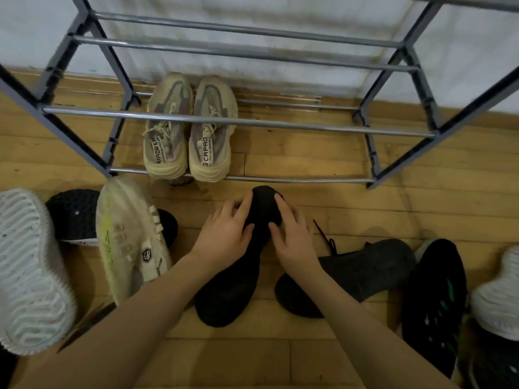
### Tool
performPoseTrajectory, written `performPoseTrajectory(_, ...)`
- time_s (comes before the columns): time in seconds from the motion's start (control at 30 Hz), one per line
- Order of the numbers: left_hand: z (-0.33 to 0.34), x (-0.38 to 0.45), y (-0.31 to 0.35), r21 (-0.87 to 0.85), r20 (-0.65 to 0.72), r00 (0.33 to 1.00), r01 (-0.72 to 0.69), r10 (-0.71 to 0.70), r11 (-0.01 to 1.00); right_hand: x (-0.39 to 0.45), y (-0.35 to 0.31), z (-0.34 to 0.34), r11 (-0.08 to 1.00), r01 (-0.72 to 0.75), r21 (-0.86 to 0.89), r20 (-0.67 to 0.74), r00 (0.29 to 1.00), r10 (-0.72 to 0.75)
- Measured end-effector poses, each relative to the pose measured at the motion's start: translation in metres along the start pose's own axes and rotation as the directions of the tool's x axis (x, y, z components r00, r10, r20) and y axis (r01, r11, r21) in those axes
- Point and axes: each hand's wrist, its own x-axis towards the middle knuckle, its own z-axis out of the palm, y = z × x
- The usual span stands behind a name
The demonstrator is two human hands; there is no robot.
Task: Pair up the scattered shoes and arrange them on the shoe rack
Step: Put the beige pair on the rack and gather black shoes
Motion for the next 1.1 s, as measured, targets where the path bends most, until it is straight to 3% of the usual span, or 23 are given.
performPoseTrajectory(0.13, -0.011, -0.006, 0.016, -0.119, -0.204, 0.979, -0.041, 0.016, 0.992, -0.009, -0.005, -0.012, 0.993, 0.065, 0.101, -0.142, 0.989, -0.05)
performPoseTrajectory(0.27, -0.02, -0.017, 0.029, -0.138, -0.286, 0.957, -0.094, 0.051, 0.986, -0.026, -0.015, -0.026, 0.996, 0.082, 0.033, -0.24, 0.968, -0.071)
performPoseTrajectory(0.33, -0.025, -0.025, 0.033, -0.173, -0.324, 0.944, -0.126, 0.064, 0.977, -0.037, -0.019, -0.031, 0.991, 0.104, 0.087, -0.262, 0.962, -0.078)
performPoseTrajectory(0.43, -0.035, -0.037, 0.043, -0.374, -0.339, 0.94, -0.16, 0.026, 0.914, -0.05, -0.027, -0.043, 0.959, 0.1, 0.264, -0.26, 0.965, -0.029)
performPoseTrajectory(0.5, -0.04, -0.045, 0.048, -0.381, -0.38, 0.923, -0.209, 0.053, 0.901, -0.054, -0.034, -0.055, 0.931, 0.099, 0.352, -0.233, 0.972, -0.015)
performPoseTrajectory(0.7, -0.067, -0.047, 0.062, -0.421, -0.507, 0.862, -0.278, 0.03, 0.864, -0.055, -0.059, -0.084, 0.902, 0.239, 0.359, -0.295, 0.946, -0.134)
performPoseTrajectory(0.83, -0.093, -0.035, 0.068, -0.322, -0.557, 0.816, -0.382, 0.154, 0.866, -0.046, -0.079, -0.103, 0.906, 0.325, 0.272, -0.394, 0.896, -0.204)
performPoseTrajectory(0.93, -0.104, -0.027, 0.066, -0.265, -0.555, 0.798, -0.438, 0.236, 0.859, -0.042, -0.081, -0.11, 0.896, 0.374, 0.238, -0.386, 0.883, -0.266)
performPoseTrajectory(1.0, -0.1, -0.03, 0.064, -0.315, -0.505, 0.832, -0.427, 0.231, 0.848, -0.046, -0.076, -0.106, 0.901, 0.366, 0.234, -0.35, 0.896, -0.273)
performPoseTrajectory(1.1, -0.085, -0.05, 0.068, -0.476, -0.474, 0.873, -0.367, 0.118, 0.799, -0.063, -0.068, -0.103, 0.899, 0.325, 0.293, -0.318, 0.92, -0.229)
